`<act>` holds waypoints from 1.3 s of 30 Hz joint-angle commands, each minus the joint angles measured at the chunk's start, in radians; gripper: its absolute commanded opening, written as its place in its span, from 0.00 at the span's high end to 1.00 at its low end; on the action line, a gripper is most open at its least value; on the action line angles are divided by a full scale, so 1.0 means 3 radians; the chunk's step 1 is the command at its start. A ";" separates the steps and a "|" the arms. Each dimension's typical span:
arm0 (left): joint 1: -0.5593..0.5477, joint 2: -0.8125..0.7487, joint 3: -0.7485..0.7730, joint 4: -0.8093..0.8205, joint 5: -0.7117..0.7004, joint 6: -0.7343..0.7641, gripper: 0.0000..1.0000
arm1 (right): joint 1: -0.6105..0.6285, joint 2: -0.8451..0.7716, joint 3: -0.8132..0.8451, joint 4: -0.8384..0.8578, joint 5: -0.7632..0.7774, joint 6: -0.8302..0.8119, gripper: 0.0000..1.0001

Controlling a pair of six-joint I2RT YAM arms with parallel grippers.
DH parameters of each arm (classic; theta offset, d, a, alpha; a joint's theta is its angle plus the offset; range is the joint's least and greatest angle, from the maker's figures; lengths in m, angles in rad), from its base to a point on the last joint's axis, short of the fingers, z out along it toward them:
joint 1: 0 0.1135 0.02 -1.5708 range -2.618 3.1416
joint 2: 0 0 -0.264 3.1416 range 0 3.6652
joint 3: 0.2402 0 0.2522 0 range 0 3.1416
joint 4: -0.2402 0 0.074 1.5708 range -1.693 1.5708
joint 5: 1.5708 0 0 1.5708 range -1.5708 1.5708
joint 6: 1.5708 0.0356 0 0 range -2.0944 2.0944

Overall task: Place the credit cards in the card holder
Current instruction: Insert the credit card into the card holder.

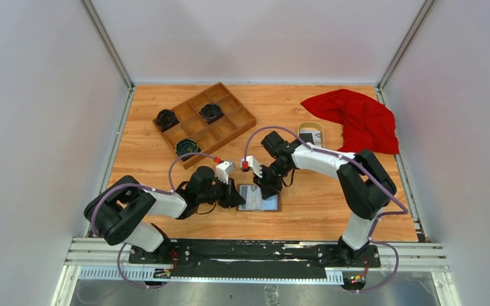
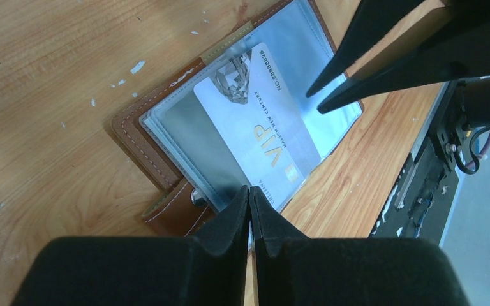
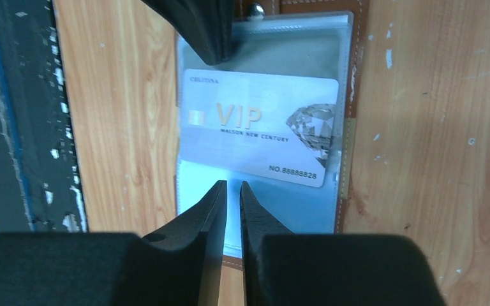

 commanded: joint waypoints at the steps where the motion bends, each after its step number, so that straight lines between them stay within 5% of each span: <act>1: -0.0016 0.0088 -0.0061 -0.0191 -0.0016 0.0090 0.92 | 0.0074 0.0125 0.0016 0.0062 0.0355 -0.0160 0.83; 8: -0.0016 0.0113 -0.0050 -0.0187 0.0014 0.0094 0.92 | 0.0162 0.0321 0.0128 0.0085 0.0578 0.0128 0.80; 23: -0.0016 0.0158 -0.0053 -0.0185 0.0035 0.0091 0.91 | 0.0164 0.0555 0.0334 0.0095 0.0071 0.0660 0.75; 39: 0.0022 -0.0878 -0.0159 -0.0520 -0.0182 -0.0268 0.65 | 0.0141 0.0466 0.0315 0.0085 0.0085 0.0760 0.74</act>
